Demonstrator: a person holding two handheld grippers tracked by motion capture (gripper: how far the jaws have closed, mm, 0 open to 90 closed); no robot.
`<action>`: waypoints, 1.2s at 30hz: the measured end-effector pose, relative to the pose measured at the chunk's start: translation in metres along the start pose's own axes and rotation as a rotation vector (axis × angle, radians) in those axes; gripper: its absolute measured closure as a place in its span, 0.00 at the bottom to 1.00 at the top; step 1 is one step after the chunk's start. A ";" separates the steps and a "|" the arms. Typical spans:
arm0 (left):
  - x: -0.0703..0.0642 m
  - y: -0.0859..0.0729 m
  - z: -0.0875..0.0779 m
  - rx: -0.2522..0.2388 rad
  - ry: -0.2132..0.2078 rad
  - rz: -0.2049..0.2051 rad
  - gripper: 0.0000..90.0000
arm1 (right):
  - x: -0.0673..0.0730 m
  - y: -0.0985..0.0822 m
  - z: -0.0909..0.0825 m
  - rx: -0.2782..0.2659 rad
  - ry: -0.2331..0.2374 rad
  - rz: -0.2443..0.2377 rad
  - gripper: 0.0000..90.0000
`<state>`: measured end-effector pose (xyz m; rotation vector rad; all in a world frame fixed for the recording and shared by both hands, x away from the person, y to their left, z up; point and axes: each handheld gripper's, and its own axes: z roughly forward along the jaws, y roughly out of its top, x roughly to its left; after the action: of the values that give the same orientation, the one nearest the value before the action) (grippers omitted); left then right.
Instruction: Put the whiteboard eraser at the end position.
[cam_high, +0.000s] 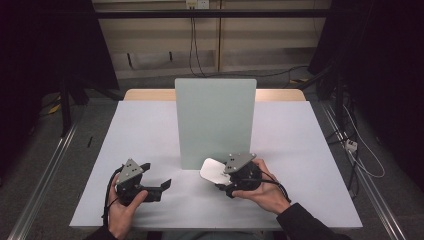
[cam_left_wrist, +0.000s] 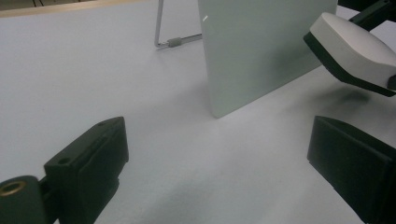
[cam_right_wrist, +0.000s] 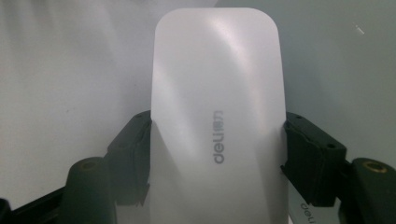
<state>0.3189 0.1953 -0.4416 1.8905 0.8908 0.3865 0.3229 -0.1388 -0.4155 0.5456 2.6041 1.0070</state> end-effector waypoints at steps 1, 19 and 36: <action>0.000 0.000 0.000 0.003 0.000 -0.002 0.06 | 0.000 0.000 0.000 0.011 0.012 -0.002 0.35; 0.000 -0.001 0.001 0.001 0.000 -0.003 0.06 | 0.004 -0.003 0.020 0.095 0.113 -0.035 0.35; 0.000 -0.001 0.000 0.000 -0.002 -0.003 0.06 | 0.003 -0.004 0.031 0.106 0.133 -0.037 0.35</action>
<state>0.3192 0.1956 -0.4424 1.8897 0.8922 0.3831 0.3311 -0.1224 -0.4409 0.4684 2.7876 0.9272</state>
